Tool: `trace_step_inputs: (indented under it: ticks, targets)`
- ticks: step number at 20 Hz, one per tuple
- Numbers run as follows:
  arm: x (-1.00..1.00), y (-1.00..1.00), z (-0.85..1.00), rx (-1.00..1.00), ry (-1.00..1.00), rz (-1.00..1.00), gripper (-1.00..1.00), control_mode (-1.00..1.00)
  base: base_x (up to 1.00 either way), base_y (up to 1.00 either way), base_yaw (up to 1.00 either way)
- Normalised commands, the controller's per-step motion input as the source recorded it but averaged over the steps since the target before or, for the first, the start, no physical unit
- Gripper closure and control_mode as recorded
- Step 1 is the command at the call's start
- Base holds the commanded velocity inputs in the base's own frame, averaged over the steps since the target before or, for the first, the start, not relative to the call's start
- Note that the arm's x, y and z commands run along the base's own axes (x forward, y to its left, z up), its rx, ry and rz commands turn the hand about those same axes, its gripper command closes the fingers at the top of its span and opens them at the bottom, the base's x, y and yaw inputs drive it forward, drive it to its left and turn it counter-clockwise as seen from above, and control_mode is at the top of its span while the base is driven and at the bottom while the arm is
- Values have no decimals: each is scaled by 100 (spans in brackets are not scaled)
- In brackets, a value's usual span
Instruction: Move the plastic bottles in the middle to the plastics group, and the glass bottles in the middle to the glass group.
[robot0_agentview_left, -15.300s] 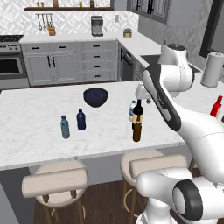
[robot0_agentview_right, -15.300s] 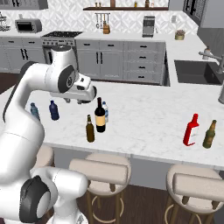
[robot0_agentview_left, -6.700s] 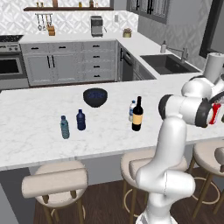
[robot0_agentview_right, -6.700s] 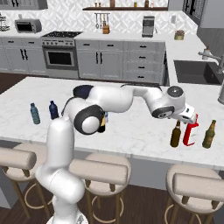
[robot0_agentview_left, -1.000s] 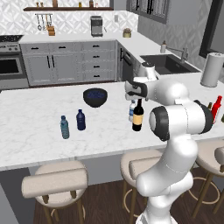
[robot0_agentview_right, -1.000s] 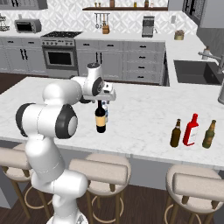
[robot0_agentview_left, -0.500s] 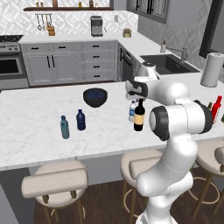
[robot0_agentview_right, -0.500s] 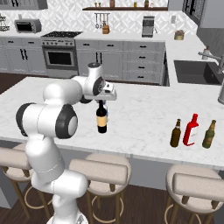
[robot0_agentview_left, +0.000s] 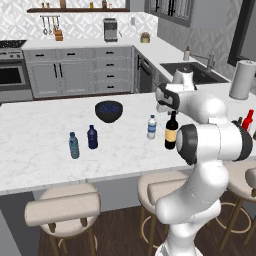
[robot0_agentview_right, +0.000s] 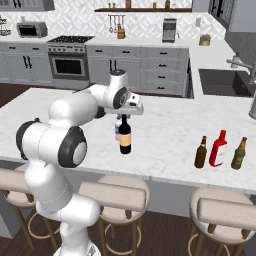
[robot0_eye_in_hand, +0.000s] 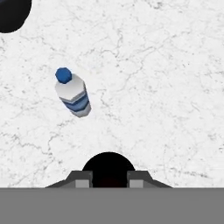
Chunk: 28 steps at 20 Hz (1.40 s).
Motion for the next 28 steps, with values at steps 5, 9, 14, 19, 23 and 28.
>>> trace_step_inputs:
  ticks: [5, 9, 14, 19, 23, 28]
  targets:
    - [-23, -95, 8, 0, 0, 0, 100, -100, 0, 0, 0]
    - [-2, -91, 0, -3, 3, -18, 100, -100, 0, 0, 0]
    - [5, -84, 0, -4, 5, -26, 100, -100, 0, 0, 0]
    - [15, -79, 1, -7, 3, -29, 100, -100, 0, 0, 0]
    - [27, -61, 0, -2, 2, -25, 100, -100, 0, 0, 0]
    - [36, -36, -5, 0, 0, -15, 100, -100, 0, 0, 0]
